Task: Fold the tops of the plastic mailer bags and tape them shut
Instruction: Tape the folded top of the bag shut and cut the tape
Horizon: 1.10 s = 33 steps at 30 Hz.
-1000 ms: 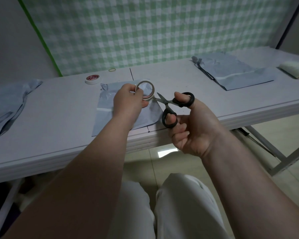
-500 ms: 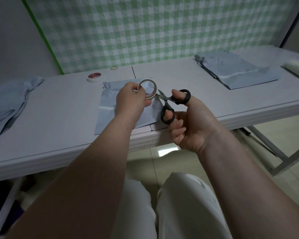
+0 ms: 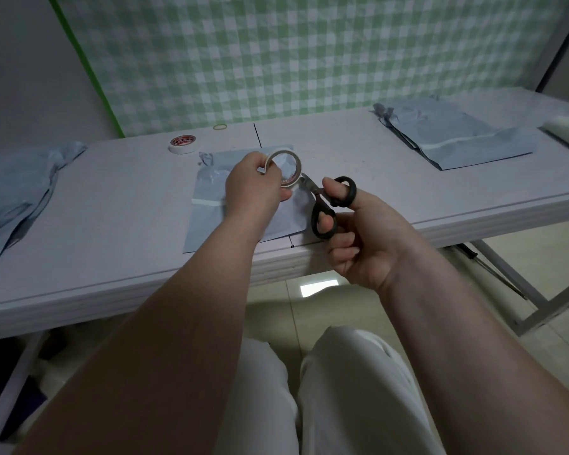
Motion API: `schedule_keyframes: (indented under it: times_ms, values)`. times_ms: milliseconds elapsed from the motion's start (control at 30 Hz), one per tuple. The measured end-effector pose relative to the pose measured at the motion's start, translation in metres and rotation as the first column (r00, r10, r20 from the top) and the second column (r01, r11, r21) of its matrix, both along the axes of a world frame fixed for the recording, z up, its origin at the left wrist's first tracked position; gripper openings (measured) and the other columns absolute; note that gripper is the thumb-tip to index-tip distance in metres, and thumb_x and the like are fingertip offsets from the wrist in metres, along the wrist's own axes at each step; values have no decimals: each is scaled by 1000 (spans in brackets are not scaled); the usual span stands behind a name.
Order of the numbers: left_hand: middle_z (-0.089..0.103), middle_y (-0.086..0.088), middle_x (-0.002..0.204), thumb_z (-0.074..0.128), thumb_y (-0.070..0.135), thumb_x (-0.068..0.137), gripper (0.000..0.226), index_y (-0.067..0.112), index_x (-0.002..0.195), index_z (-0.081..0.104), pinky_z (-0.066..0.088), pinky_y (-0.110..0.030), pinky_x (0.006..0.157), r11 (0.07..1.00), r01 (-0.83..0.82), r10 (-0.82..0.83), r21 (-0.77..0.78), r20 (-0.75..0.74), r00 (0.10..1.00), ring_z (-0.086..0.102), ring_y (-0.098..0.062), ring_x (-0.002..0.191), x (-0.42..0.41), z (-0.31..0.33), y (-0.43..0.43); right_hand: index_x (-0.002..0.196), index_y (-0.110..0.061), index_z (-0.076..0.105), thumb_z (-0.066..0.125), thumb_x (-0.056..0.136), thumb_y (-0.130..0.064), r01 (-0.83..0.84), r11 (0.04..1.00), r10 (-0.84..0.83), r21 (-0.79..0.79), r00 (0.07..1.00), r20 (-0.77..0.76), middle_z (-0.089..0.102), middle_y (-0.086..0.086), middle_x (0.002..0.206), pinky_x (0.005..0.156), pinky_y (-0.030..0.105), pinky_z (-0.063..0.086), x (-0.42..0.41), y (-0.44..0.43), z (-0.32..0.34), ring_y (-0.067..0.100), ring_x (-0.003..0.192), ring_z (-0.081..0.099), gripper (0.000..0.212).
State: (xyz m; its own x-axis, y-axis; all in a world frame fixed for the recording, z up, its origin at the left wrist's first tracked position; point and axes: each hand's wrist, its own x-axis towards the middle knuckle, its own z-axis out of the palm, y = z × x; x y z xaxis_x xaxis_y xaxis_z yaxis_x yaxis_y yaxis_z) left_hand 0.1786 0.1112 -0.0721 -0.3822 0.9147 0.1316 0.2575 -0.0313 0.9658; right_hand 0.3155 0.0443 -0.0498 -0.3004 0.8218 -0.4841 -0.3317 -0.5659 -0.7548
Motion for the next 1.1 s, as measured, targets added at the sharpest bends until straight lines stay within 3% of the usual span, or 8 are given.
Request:
schedule_keyframes:
  times_ms: [167,400,633,767,900,1000,1100]
  values:
    - [56,0,81,46,10,92,20,15,74,50,55,-27,63,1000,-6,6,7,-16,1000,63,-3,46,0,0,-1,68,-18,49,62,83,-41,-10,1000,9,9,1000,14,47,-4,52,28,10,18,1,1,-2,2,30,25,31]
    - [55,1,79,47,9,91,23,17,71,51,59,-40,75,1000,-5,5,9,2,1000,61,-1,45,0,-1,1,69,-15,52,62,82,-44,-32,999,32,9,998,49,49,-4,52,30,10,19,0,5,2,3,31,27,34]
    - [56,-1,80,46,10,92,24,17,69,50,59,-39,74,1000,-12,12,2,15,1000,64,-7,49,-1,-1,2,68,-18,49,63,84,-41,-21,998,16,56,995,98,46,-5,51,29,12,16,2,8,0,3,31,22,31]
    - [58,-12,96,45,7,94,18,9,80,57,58,-26,60,1000,-24,24,10,57,998,62,-12,58,-1,-1,4,66,-21,48,64,85,-36,11,996,-19,83,996,90,44,-6,50,29,13,14,5,8,-1,3,32,19,29]
    - [60,-12,102,44,5,94,15,5,94,59,60,-30,67,999,-52,53,-11,146,988,63,-12,59,-2,0,6,62,-18,50,65,84,-36,44,981,-89,190,968,233,47,-5,52,30,14,20,10,12,-1,4,32,26,32]
    - [56,-13,98,47,-2,90,12,5,91,57,60,-32,69,995,-42,62,-95,224,973,62,-24,77,-5,4,9,62,-14,55,71,79,-37,51,942,-229,333,822,521,55,-2,52,37,17,26,15,17,3,8,37,35,33]
    - [57,-12,93,49,-4,90,18,2,102,60,54,-21,48,990,-31,62,-136,230,971,58,-19,69,-7,13,5,58,-12,56,68,78,-36,-100,888,-367,449,434,823,52,-2,48,44,24,28,21,28,7,13,47,44,34]
